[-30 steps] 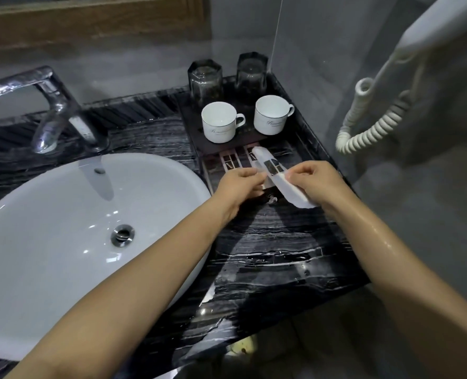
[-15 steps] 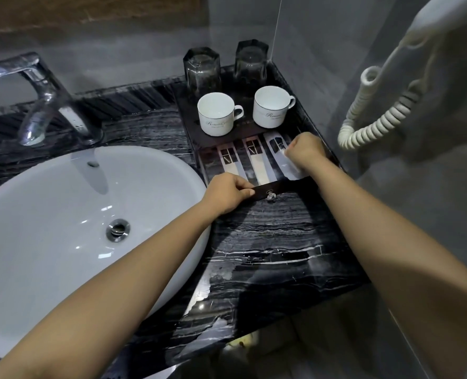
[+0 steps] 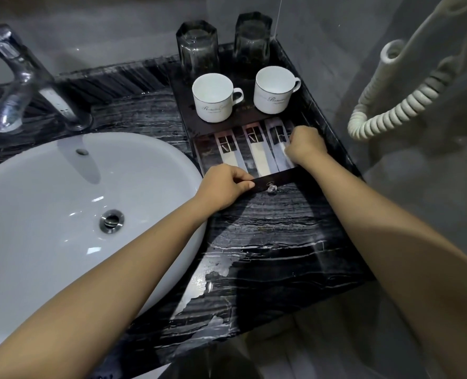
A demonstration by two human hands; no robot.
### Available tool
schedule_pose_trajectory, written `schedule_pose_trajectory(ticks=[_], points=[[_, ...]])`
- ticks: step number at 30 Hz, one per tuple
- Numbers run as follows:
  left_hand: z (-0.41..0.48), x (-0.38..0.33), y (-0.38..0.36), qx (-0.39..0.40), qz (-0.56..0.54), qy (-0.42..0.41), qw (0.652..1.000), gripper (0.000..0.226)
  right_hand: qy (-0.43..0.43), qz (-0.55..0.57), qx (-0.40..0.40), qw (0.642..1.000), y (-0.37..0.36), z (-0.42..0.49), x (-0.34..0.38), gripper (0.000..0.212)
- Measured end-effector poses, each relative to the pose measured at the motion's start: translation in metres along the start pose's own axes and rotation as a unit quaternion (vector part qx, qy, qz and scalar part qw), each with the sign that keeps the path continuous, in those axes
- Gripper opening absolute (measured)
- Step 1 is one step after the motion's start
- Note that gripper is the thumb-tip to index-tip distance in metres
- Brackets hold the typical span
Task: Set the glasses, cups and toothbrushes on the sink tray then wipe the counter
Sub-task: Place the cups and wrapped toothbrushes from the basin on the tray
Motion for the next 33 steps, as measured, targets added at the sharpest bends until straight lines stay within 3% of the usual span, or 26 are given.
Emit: schedule_pose_trajectory(ticks=[4,7,13,23,27,30,33], points=[[0.000,0.000,-0.001,0.000,-0.002,0.001,1.000,0.021,0.044,-0.074,-0.012,0.996,0.002,-0.001,0.008,0.027],[0.000,0.001,-0.001,0.001,-0.004,0.001,1.000,0.020,0.060,-0.083,0.011,0.995,-0.003,0.001,0.015,0.038],[0.000,0.001,-0.001,0.000,-0.006,-0.004,1.000,0.020,0.064,-0.106,0.029,0.992,-0.002,-0.001,0.017,0.036],[0.000,0.000,-0.001,-0.006,-0.003,-0.006,1.000,0.020,0.054,-0.078,0.034,0.995,0.001,-0.009,0.014,0.037],[0.000,0.000,-0.001,-0.014,-0.012,-0.006,1.000,0.019,0.106,-0.015,-0.071,0.992,0.019,-0.030,0.024,0.030],[-0.002,0.000,0.000,-0.032,-0.015,-0.019,0.999,0.020,0.160,0.080,-0.173,0.968,0.030,-0.074,0.037,0.023],[-0.005,-0.001,0.017,-0.109,0.008,-0.062,0.992,0.028,0.158,0.111,-0.214,0.958,0.022,-0.118,0.040,0.018]])
Point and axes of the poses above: each hand's wrist, its own z-axis towards the middle knuckle, its own y-axis out of the back of the hand, x = y × z, the point moved 7 cm from there along z, towards the middle knuckle, and after that the axes turned 15 degrees about y, right-handed, at the moved point
